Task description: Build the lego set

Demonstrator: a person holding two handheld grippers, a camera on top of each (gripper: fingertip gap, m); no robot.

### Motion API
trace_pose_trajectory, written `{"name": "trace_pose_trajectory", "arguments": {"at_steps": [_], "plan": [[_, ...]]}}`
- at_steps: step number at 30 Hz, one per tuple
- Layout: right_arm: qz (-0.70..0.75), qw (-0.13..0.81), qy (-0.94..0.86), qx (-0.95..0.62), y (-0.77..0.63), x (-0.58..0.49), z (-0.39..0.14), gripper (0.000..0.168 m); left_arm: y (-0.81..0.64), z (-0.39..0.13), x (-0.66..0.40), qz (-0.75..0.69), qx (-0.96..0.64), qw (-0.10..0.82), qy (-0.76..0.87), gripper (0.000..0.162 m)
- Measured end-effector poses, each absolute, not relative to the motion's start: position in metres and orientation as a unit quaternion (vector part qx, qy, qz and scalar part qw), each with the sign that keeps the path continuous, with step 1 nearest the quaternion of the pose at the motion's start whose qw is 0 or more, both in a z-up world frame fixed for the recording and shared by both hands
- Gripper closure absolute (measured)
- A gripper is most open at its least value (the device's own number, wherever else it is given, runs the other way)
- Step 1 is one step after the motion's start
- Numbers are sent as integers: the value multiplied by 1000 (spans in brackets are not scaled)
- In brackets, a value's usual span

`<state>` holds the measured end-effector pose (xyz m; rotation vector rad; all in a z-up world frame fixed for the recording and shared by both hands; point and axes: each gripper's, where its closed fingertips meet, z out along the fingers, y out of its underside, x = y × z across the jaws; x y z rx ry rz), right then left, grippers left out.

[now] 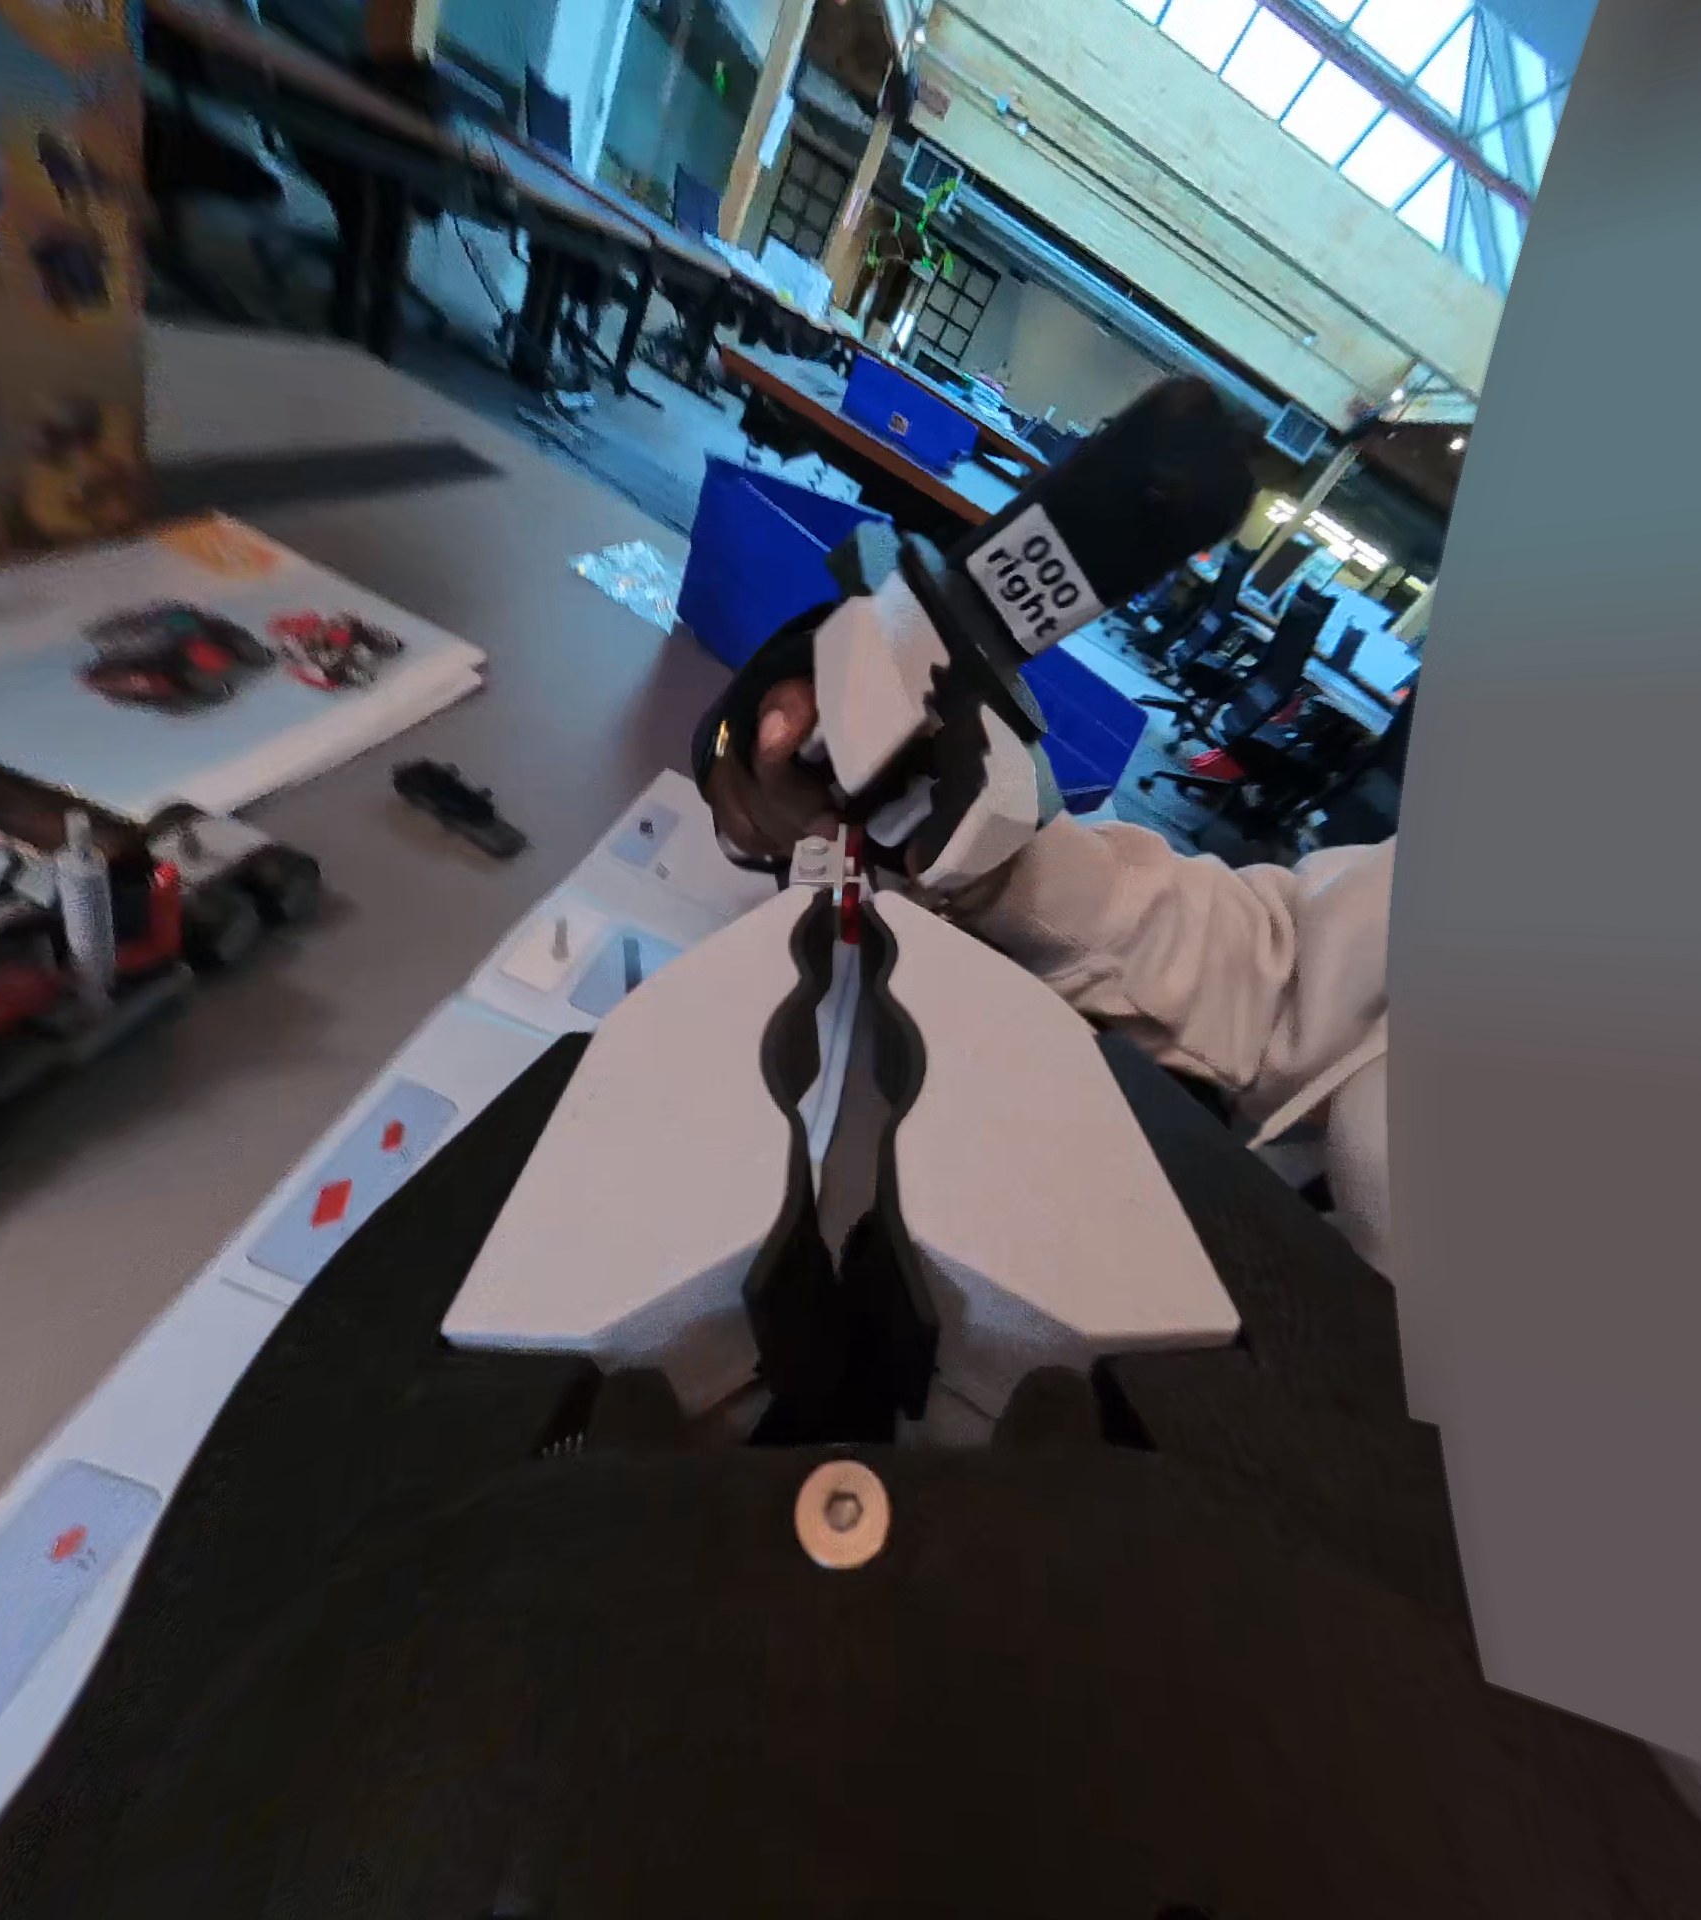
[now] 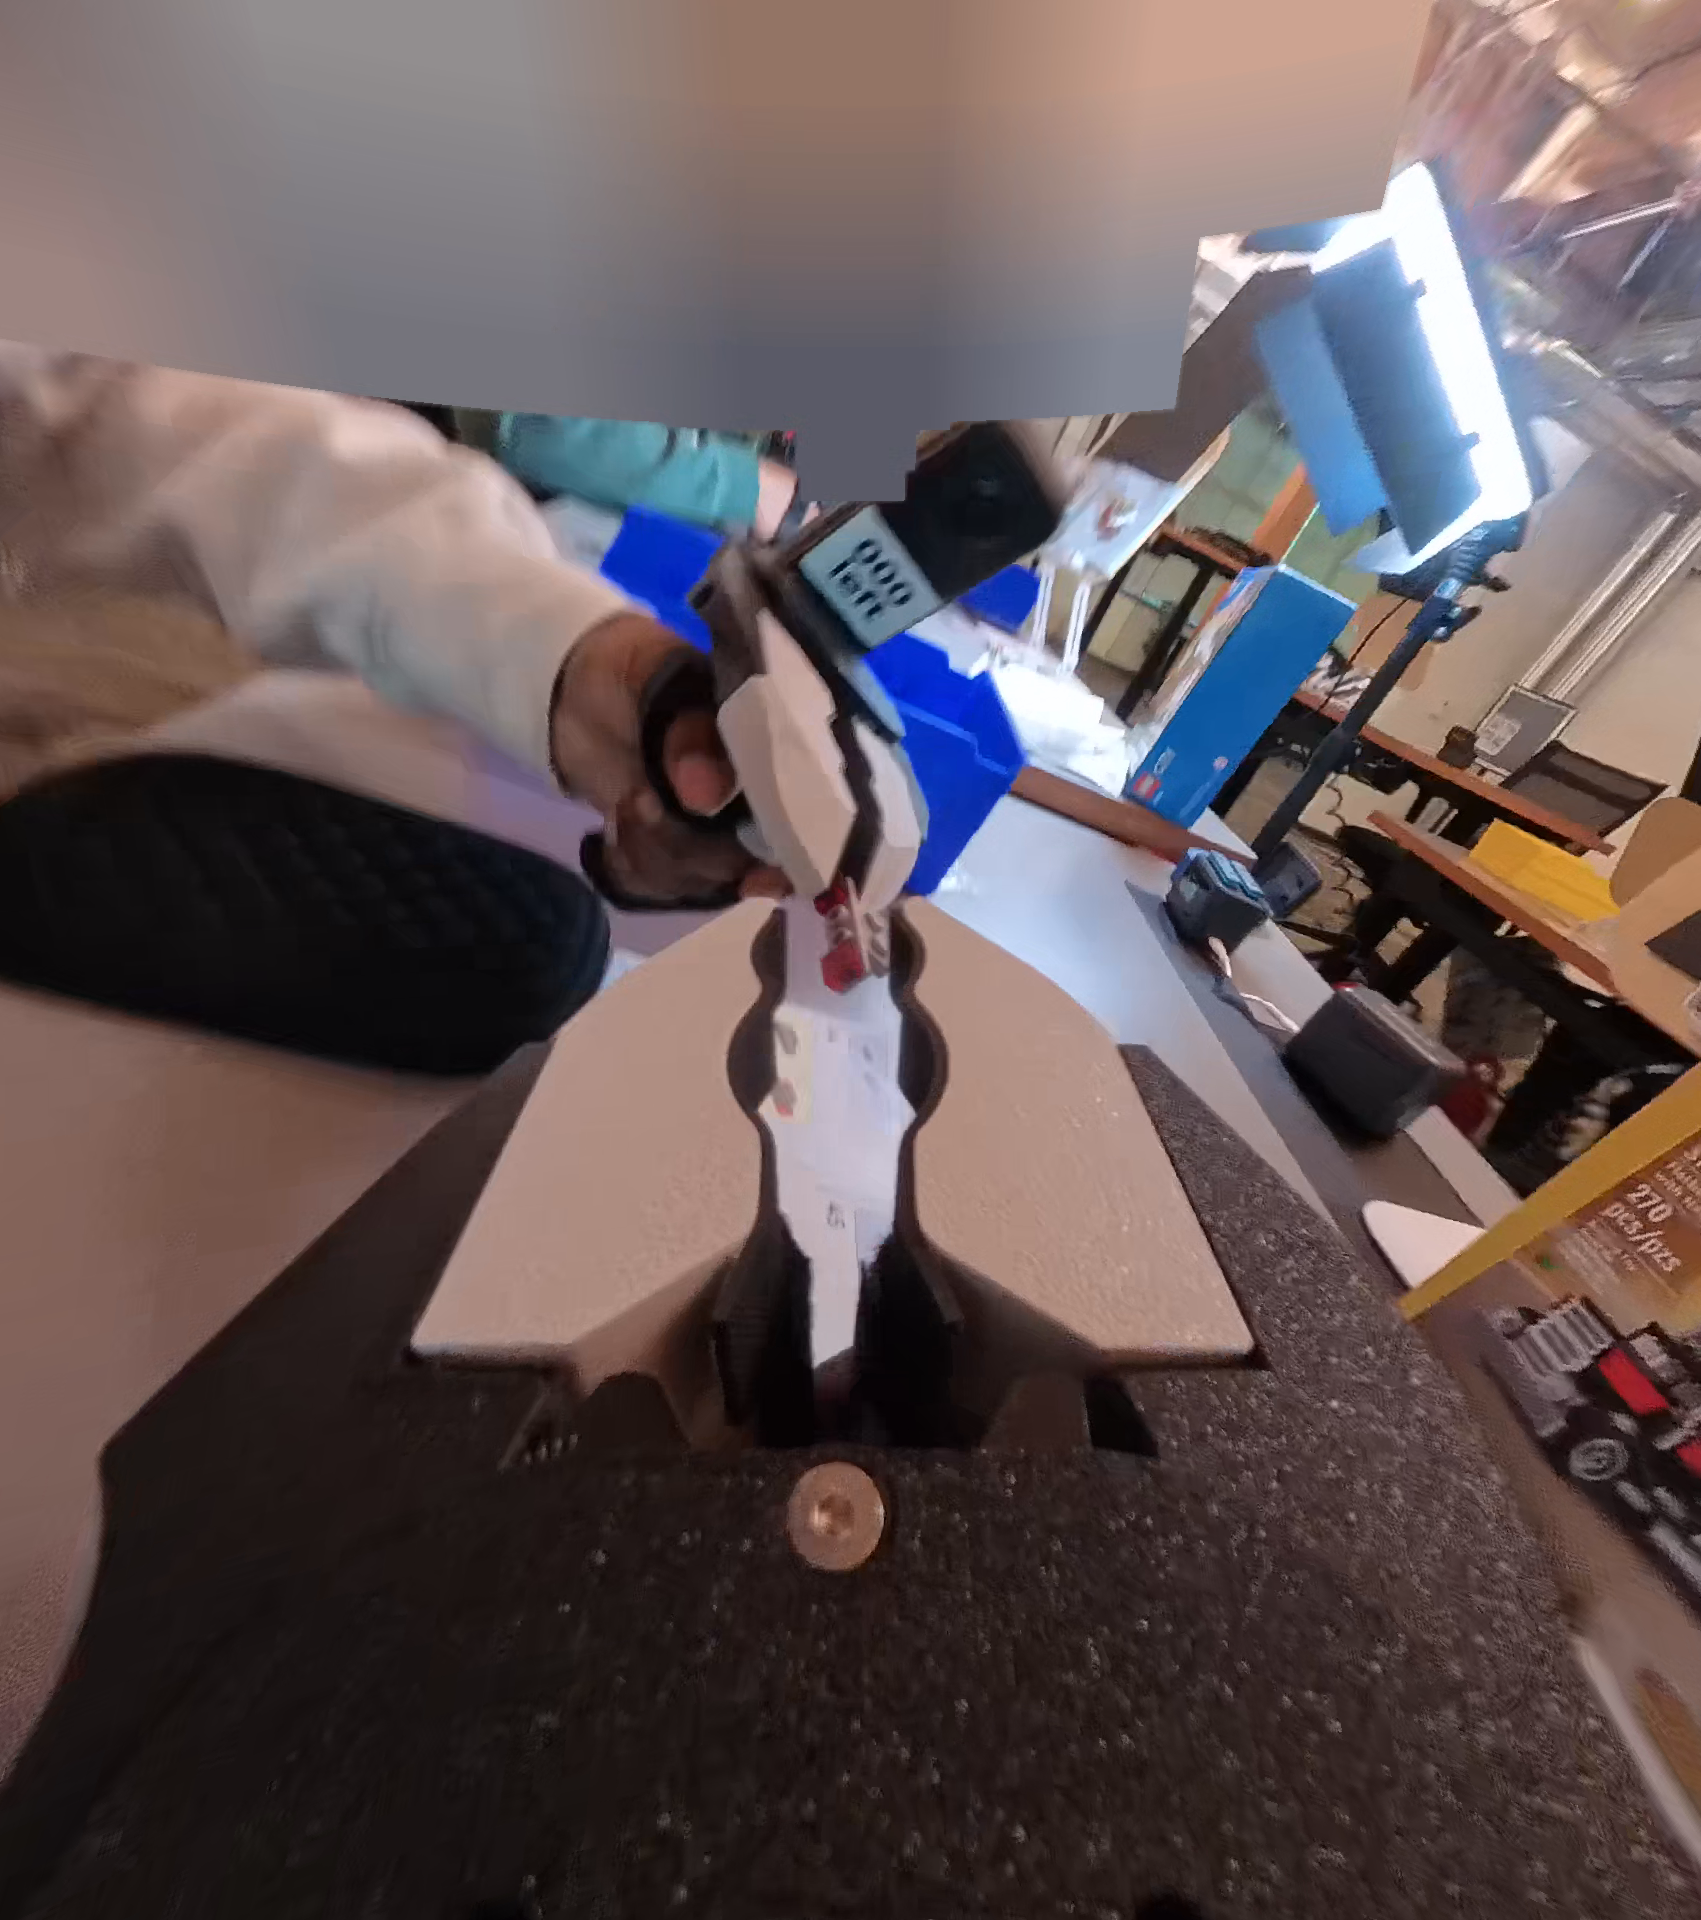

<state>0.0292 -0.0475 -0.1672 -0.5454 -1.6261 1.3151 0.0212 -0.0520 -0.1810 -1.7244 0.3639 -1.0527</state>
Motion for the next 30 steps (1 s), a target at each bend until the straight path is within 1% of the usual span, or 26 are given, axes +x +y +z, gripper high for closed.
{"name": "trace_pose_trajectory", "arguments": {"at_steps": [2, 4, 7, 9, 11, 13, 21, 27, 30], "plan": [[588, 445, -626, -254, -40, 30, -158, 143, -53, -168, 22, -424, -690, 561, 170, 157], [636, 394, -595, -293, -35, 28, -156, 139, -54, -163, 23, -417, -673, 584, 179, 157], [690, 304, -578, -312, -43, 29, -158, 140, -54, -164, 25, -399, -660, 605, 199, 157], [702, 277, -577, -312, -46, 29, -158, 150, -53, -166, 27, -388, -657, 611, 211, 157], [693, 287, -582, -314, -45, 29, -159, 157, -53, -168, 29, -370, -655, 618, 226, 157], [682, 299, -593, -307, -45, 31, -159, 157, -53, -168, 31, -348, -655, 626, 241, 157], [659, 343, -615, -264, -48, 41, -151, 156, -59, -163, 39, -284, -637, 646, 310, 157], [655, 341, -625, -252, -50, 44, -156, 153, -59, -164, 37, -270, -626, 659, 318, 157], [635, 352, -639, -254, -52, 41, -160, 162, -59, -166, 35, -271, -624, 660, 317, 157]]}}
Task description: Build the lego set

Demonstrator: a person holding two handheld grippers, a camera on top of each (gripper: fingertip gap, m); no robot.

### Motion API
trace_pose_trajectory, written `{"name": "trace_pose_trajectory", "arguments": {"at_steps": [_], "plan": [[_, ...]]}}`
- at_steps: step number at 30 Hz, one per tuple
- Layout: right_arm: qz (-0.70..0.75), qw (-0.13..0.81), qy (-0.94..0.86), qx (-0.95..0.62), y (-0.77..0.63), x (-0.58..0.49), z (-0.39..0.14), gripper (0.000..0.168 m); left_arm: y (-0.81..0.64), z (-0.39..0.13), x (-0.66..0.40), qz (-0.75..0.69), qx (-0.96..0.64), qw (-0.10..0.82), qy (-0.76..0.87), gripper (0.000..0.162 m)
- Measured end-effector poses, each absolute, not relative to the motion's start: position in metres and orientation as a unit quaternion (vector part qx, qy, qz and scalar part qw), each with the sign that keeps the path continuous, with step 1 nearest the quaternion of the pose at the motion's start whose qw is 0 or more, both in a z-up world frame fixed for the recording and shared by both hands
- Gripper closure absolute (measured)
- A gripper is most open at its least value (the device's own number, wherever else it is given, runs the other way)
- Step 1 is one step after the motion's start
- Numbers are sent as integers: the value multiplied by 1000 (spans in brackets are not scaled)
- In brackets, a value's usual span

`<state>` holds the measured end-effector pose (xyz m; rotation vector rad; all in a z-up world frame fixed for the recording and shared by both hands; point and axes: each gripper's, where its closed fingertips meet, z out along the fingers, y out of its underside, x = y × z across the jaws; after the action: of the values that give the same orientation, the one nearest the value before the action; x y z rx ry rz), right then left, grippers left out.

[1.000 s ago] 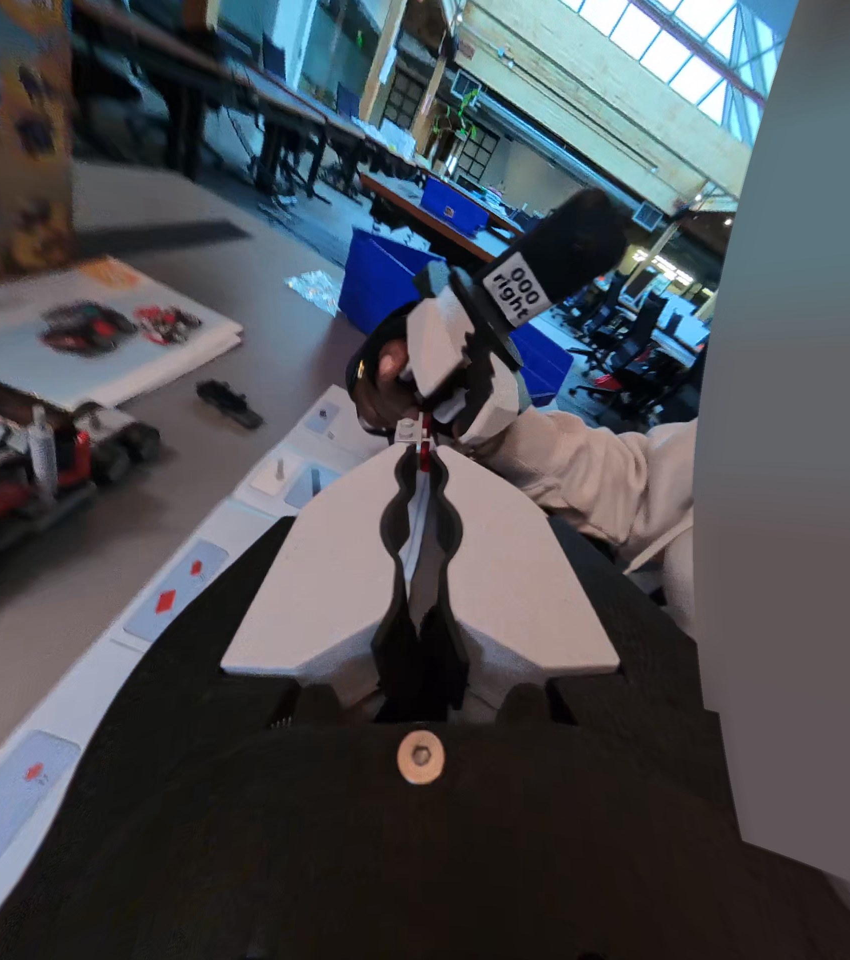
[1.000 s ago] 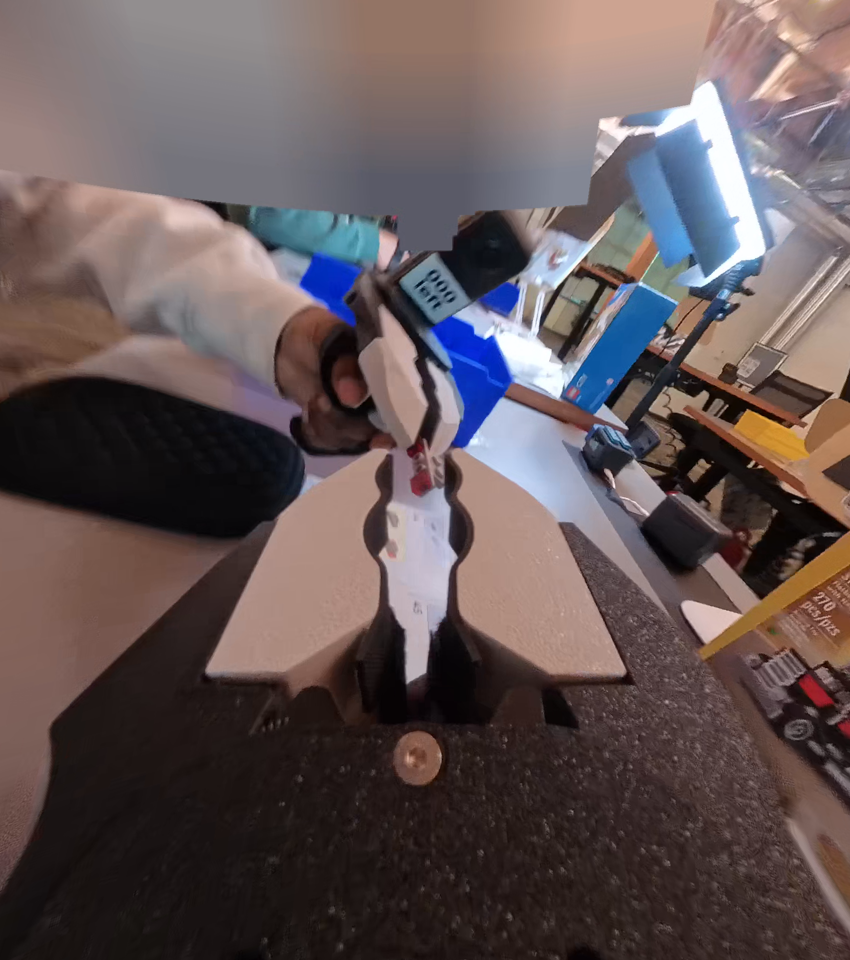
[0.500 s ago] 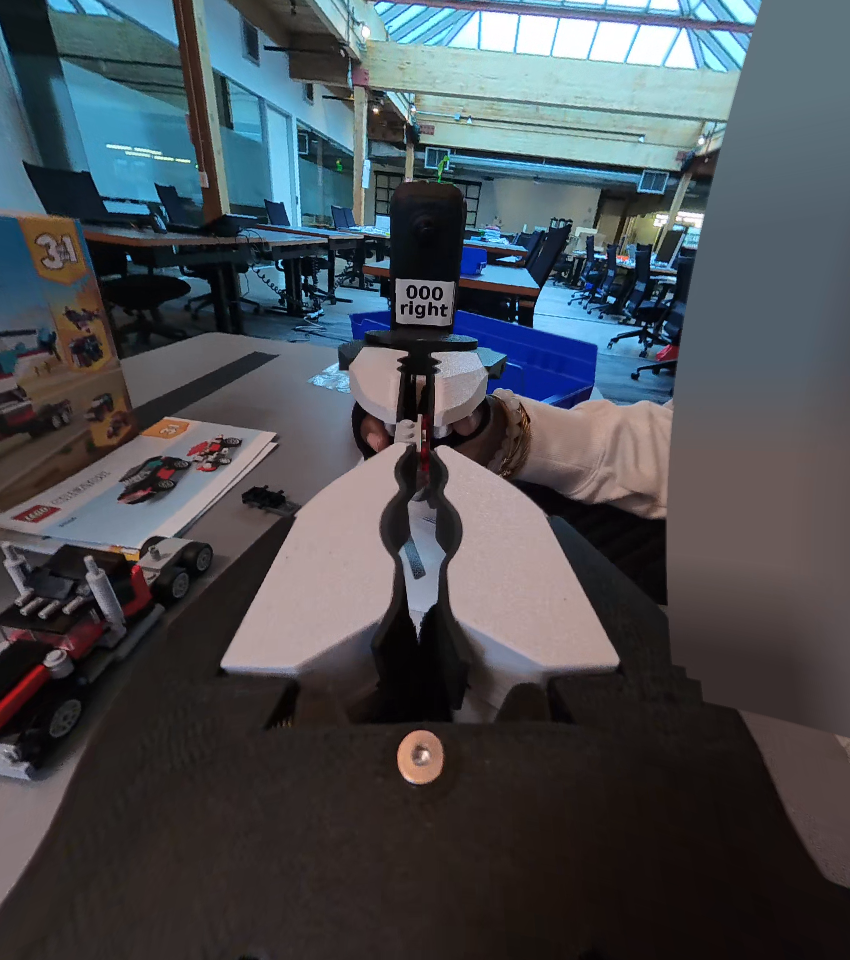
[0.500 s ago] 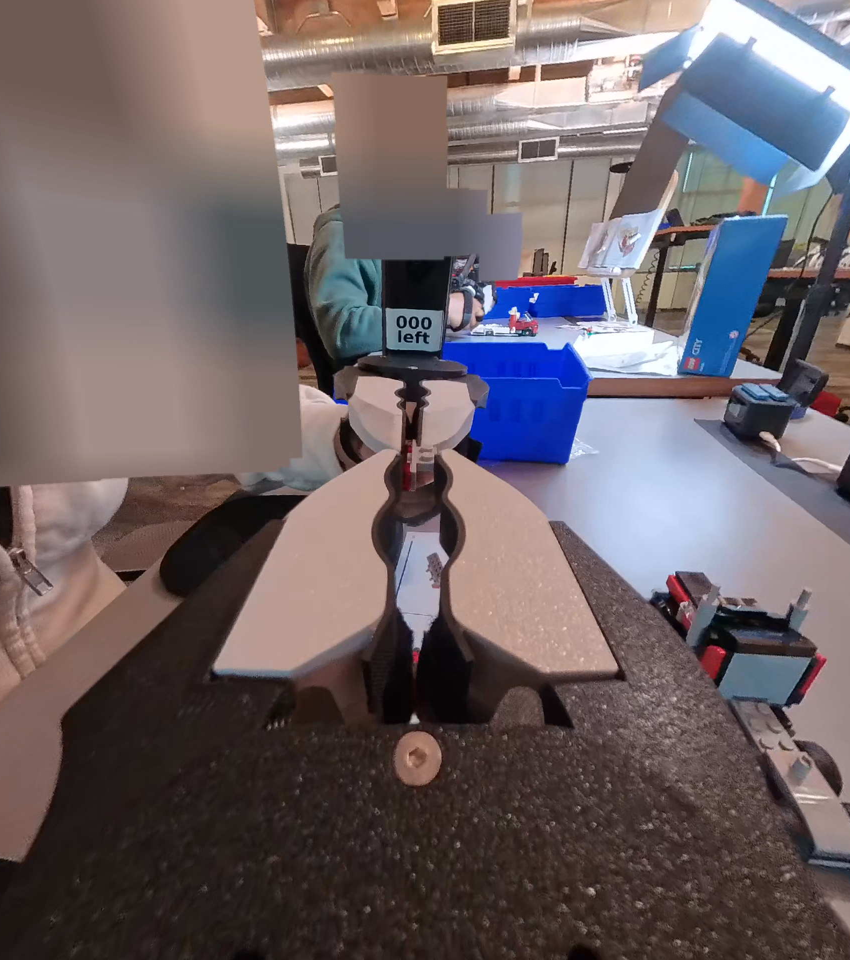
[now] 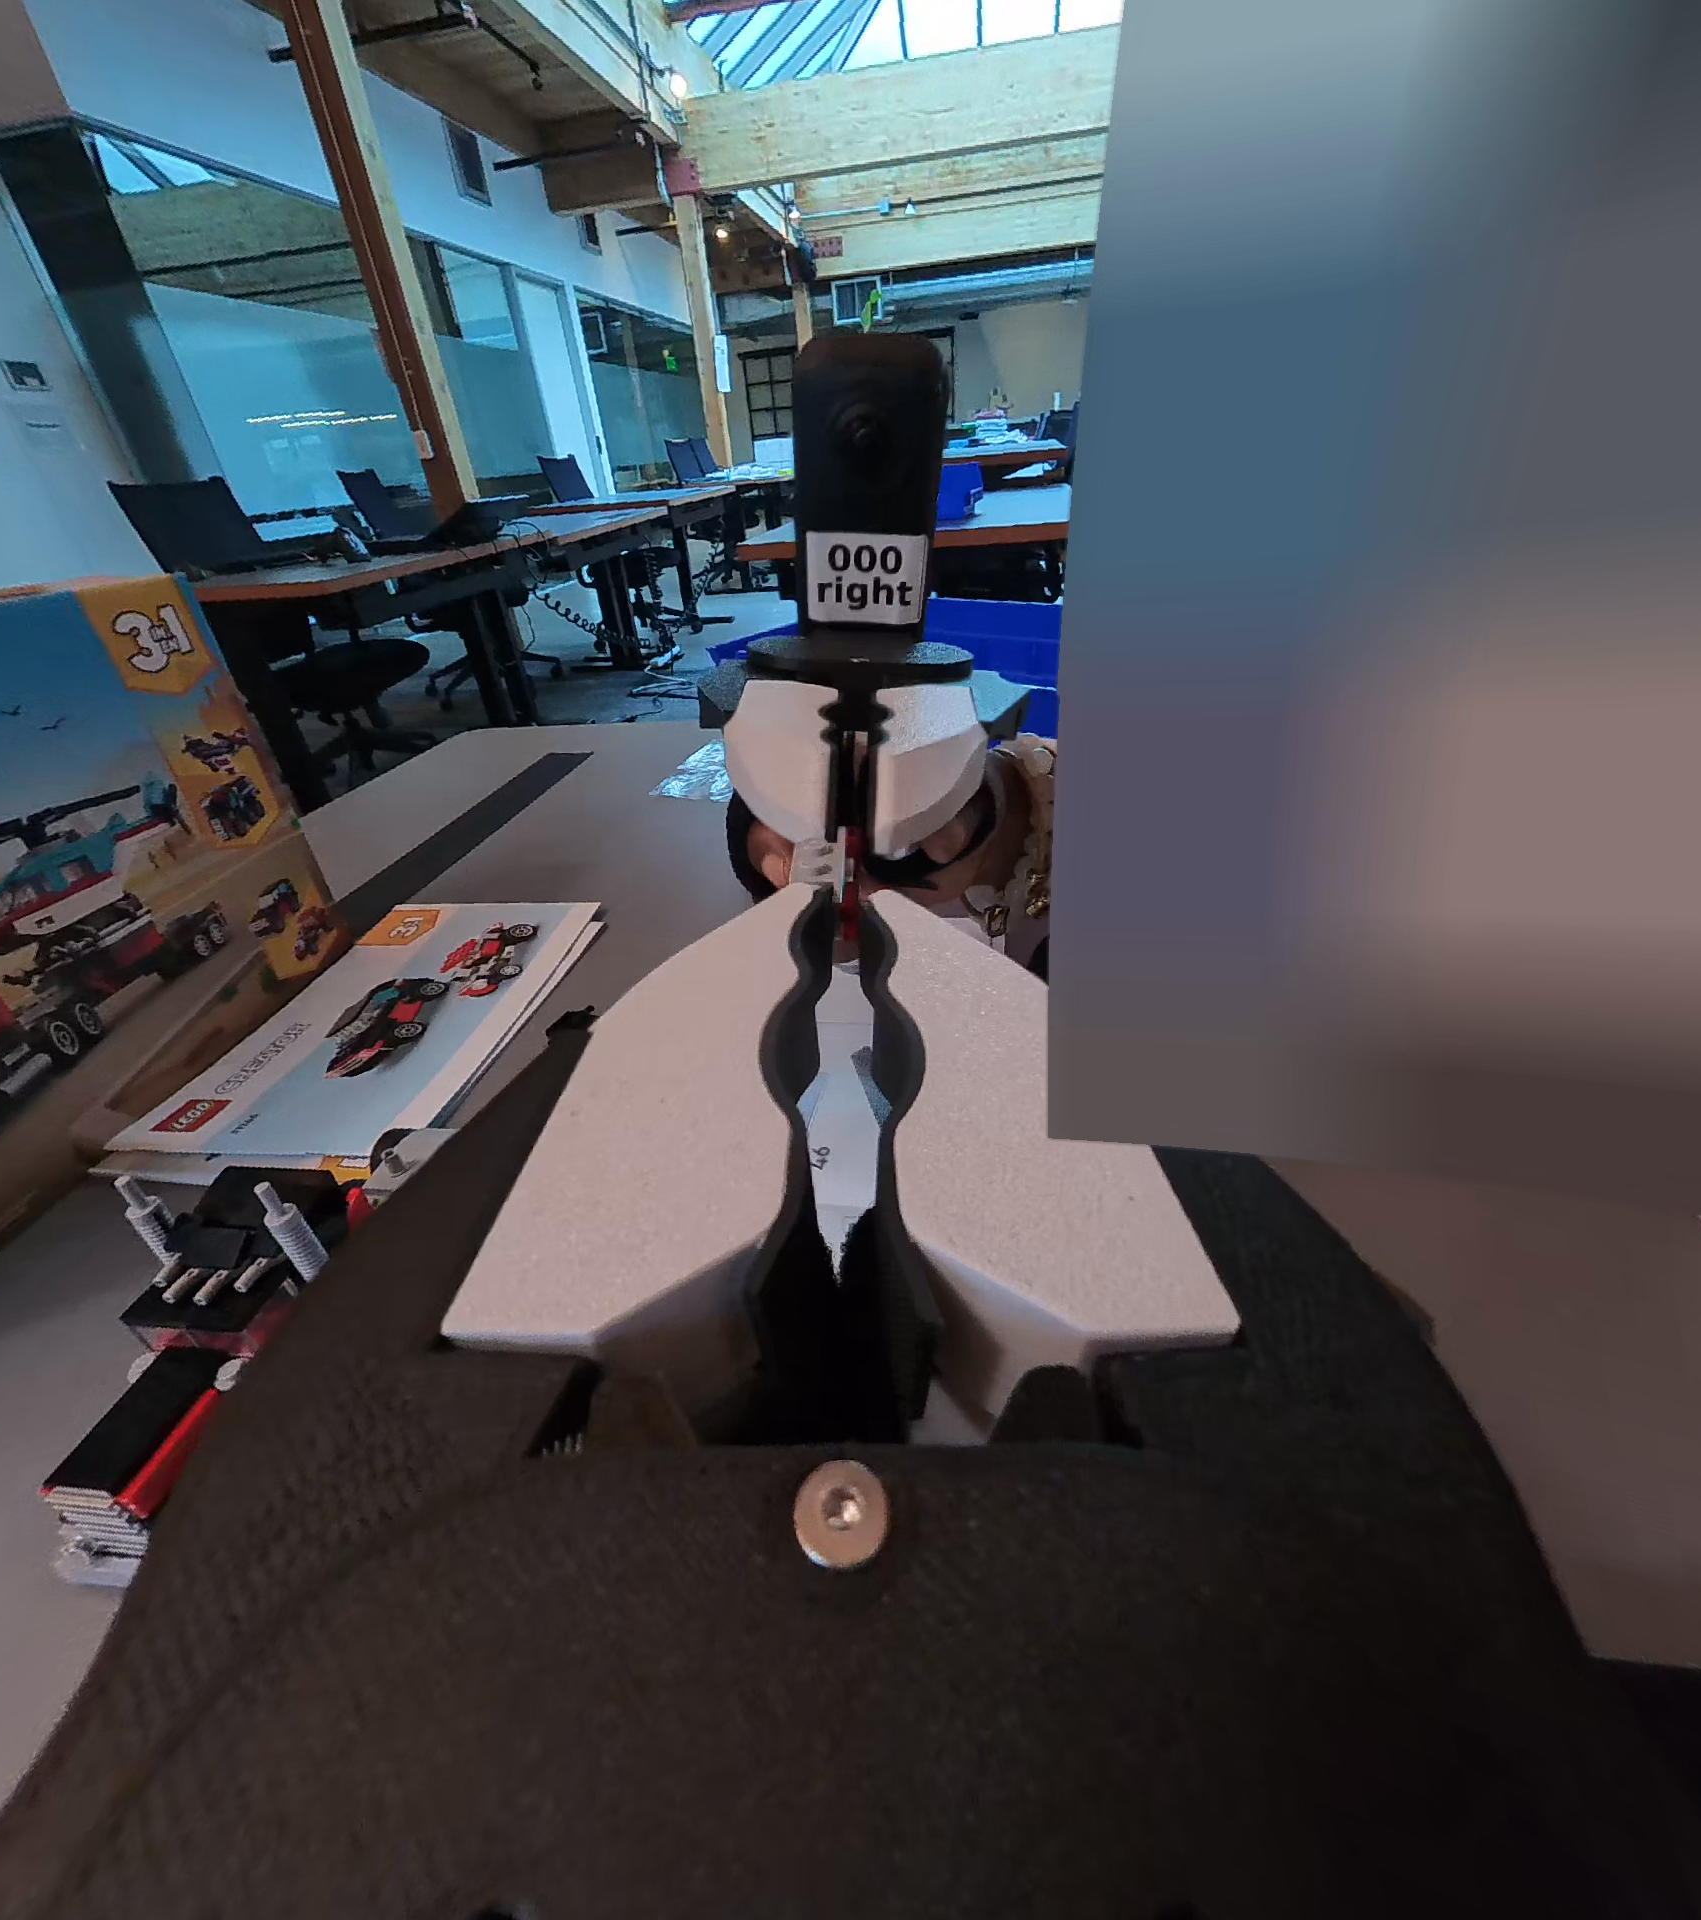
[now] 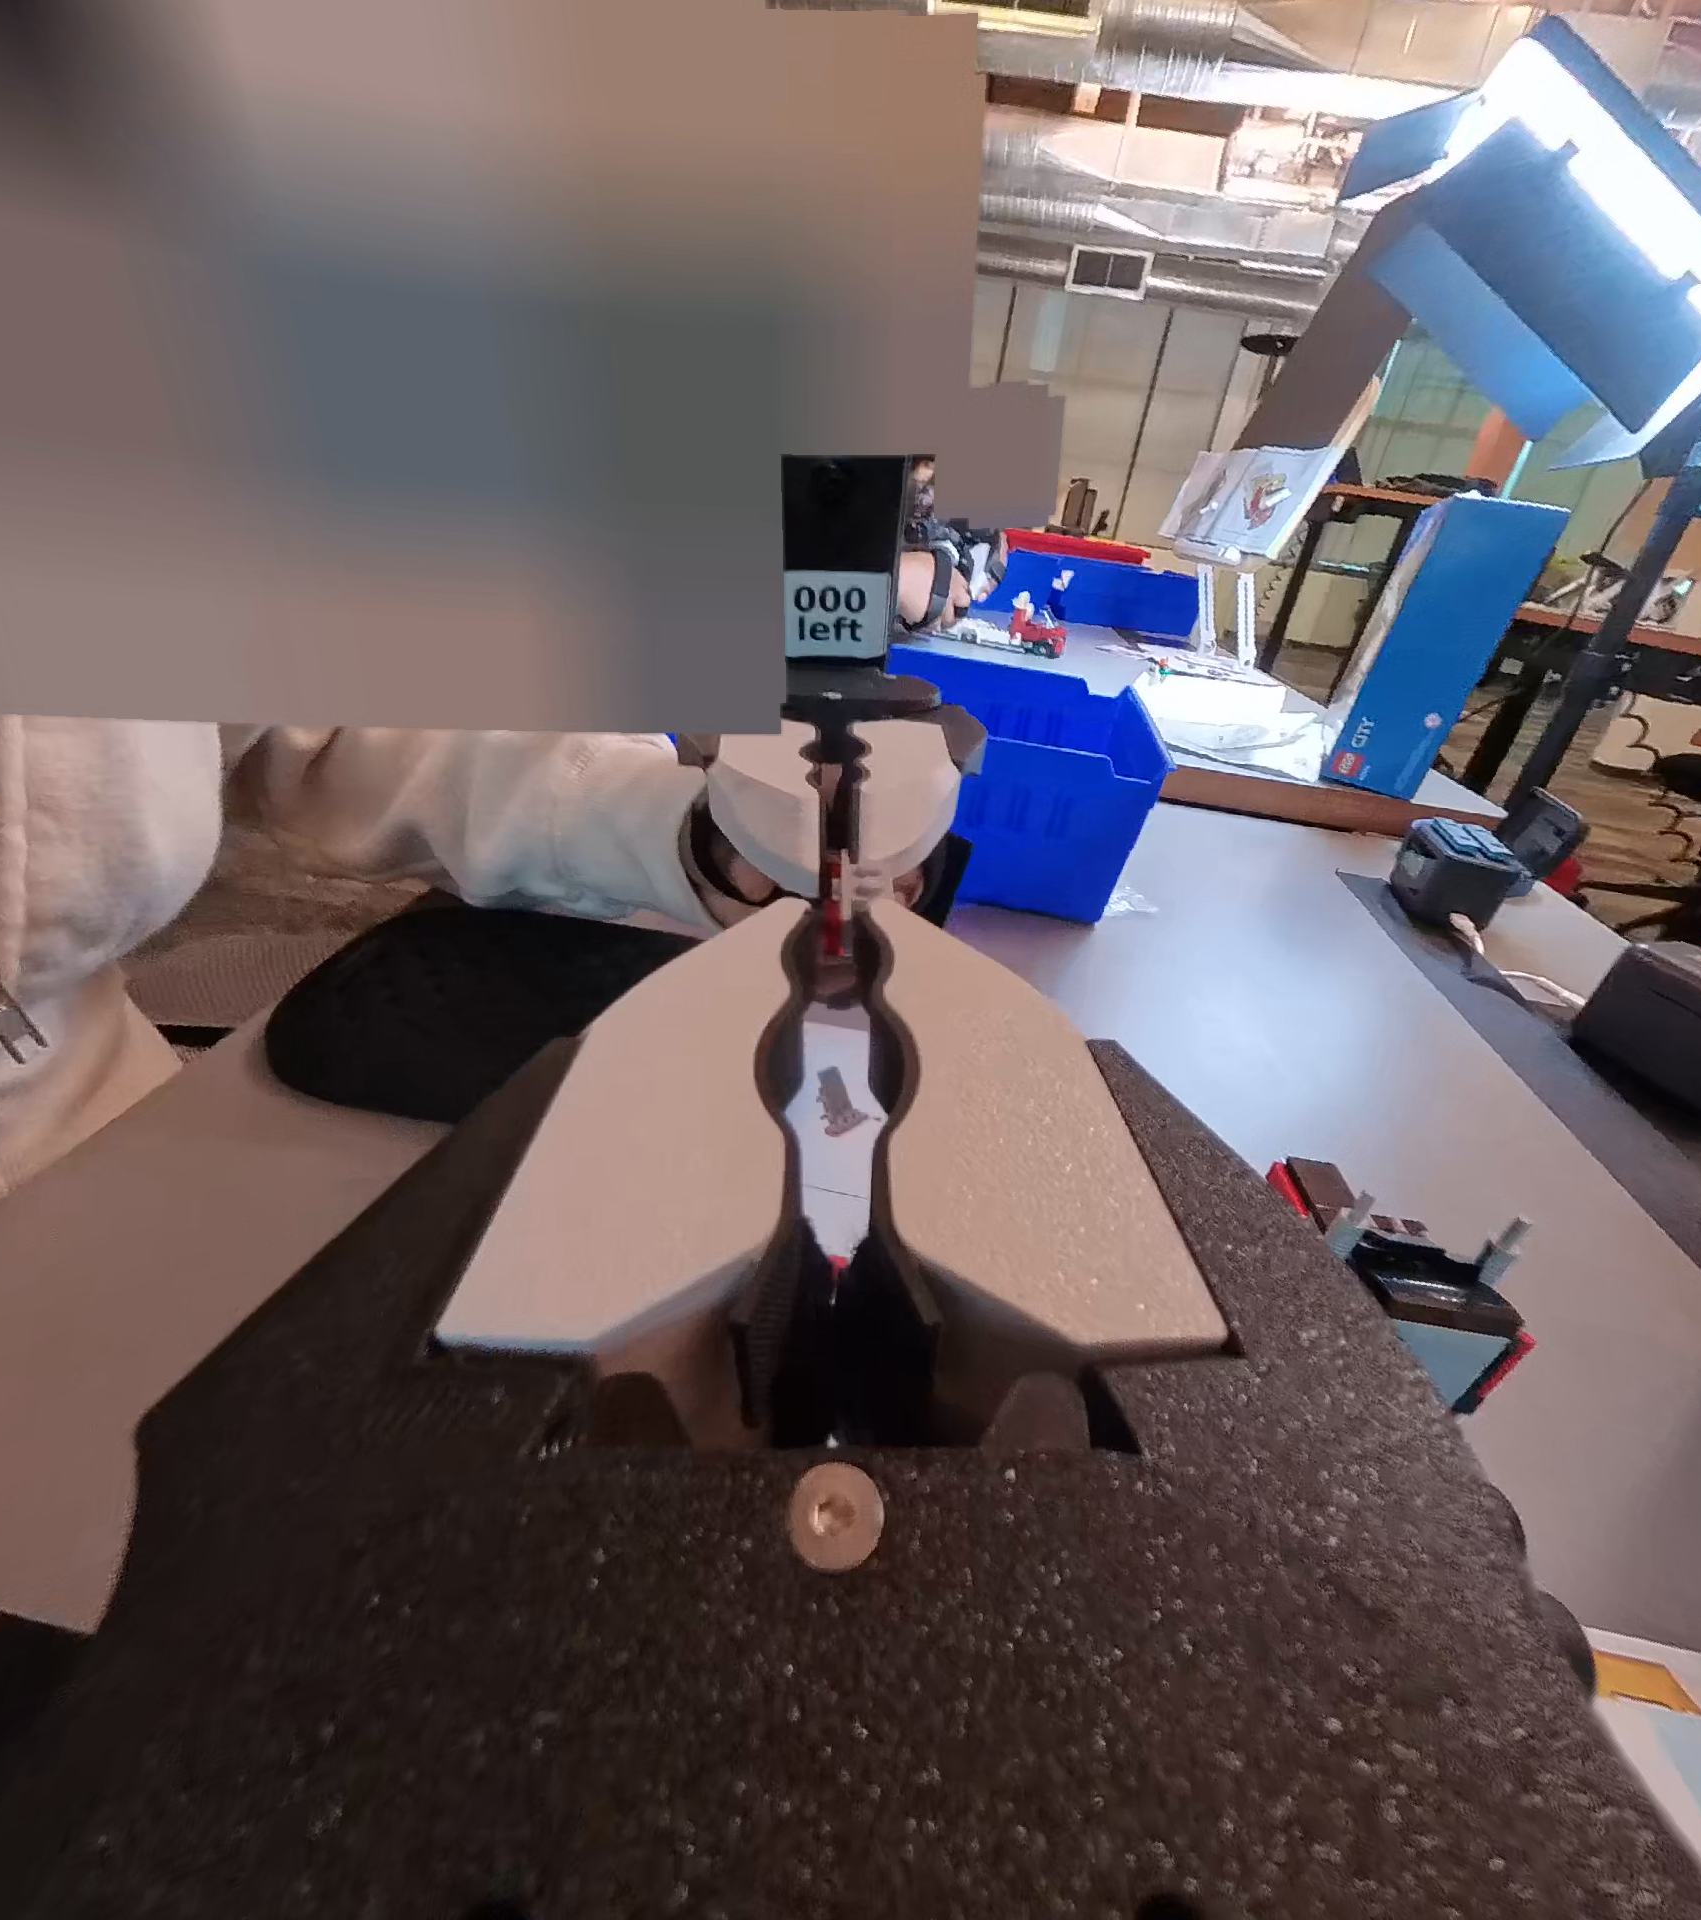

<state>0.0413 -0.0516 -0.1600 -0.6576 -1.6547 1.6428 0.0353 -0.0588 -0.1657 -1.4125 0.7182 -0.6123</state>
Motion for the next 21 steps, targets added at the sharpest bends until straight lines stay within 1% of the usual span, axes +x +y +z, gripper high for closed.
{"name": "trace_pose_trajectory", "arguments": {"at_steps": [9, 13, 14, 15, 16, 17, 19, 21], "plan": [[628, 343, -648, -260, -53, 39, -163, 163, -58, -168, 37, -277, -626, 656, 318, 157], [643, 305, -636, -298, -49, 35, -168, 163, -55, -172, 34, -296, -639, 642, 304, 157], [647, 286, -632, -315, -47, 34, -171, 163, -53, -175, 32, -295, -647, 635, 302, 152], [656, 268, -623, -332, -45, 32, -172, 163, -49, -179, 29, -279, -656, 632, 302, 137], [669, 245, -605, -357, -42, 30, -172, 164, -47, -183, 25, -252, -662, 634, 309, 132], [687, 208, -578, -387, -39, 28, -173, 164, -45, -186, 22, -218, -661, 641, 323, 132], [737, 90, -499, -447, -35, 25, -175, 163, -43, -184, 17, -146, -640, 670, 347, 132], [770, -9, -428, -473, -31, 24, -181, 163, -42, -180, 14, -112, -618, 690, 361, 132]]}}
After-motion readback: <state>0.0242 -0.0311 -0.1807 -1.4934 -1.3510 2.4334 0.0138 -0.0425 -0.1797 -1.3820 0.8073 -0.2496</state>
